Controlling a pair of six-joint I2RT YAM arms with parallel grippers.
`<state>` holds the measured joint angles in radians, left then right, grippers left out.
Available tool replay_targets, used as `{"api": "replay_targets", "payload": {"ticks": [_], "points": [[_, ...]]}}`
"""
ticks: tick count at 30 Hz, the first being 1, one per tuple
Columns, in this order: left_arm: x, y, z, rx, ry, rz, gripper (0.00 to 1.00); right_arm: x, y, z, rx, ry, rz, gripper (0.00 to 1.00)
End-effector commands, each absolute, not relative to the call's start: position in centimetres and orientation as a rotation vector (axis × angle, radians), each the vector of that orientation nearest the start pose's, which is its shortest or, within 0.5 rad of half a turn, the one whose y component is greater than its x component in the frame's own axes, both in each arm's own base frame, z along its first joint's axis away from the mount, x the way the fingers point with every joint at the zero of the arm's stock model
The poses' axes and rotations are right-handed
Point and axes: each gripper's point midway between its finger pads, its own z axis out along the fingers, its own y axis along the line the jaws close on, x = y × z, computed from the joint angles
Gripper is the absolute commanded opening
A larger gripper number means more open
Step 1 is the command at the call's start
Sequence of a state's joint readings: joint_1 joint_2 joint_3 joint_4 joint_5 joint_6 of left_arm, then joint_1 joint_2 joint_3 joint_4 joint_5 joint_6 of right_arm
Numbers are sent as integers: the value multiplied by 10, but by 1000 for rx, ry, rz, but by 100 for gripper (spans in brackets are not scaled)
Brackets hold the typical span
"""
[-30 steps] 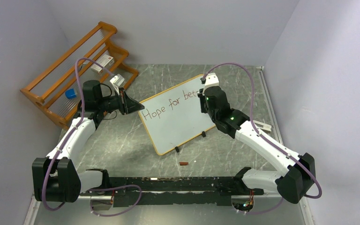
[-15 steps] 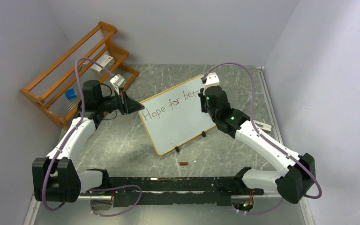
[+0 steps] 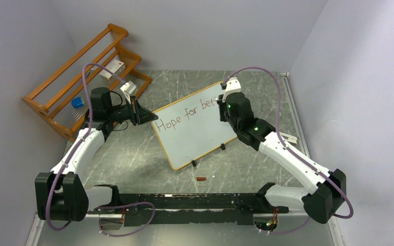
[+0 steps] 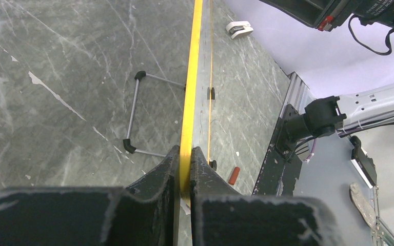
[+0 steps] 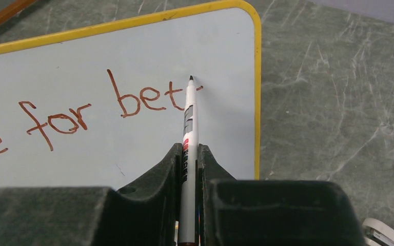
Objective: Write a sentence on the whiteboard
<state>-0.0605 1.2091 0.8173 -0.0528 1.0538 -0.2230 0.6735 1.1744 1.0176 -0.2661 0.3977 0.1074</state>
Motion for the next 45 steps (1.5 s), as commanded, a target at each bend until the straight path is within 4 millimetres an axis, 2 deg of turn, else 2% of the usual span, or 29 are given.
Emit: {"api": "replay_targets", "payload": {"ticks": [1,9,25,45], "points": [[285,-172,184,496,2023,-1184,5,336,185,260,-290,1899,140,0],[285,-172,184,497,2021,-1183,5,338,185,254,-299,1916,122,0],[285,-172,184,496,2022,-1181,5,325,178,232,-310,1980,115,0],[286,-171,183,494,2024,-1180,5,317,173,219,-312,2016,109,0]]}}
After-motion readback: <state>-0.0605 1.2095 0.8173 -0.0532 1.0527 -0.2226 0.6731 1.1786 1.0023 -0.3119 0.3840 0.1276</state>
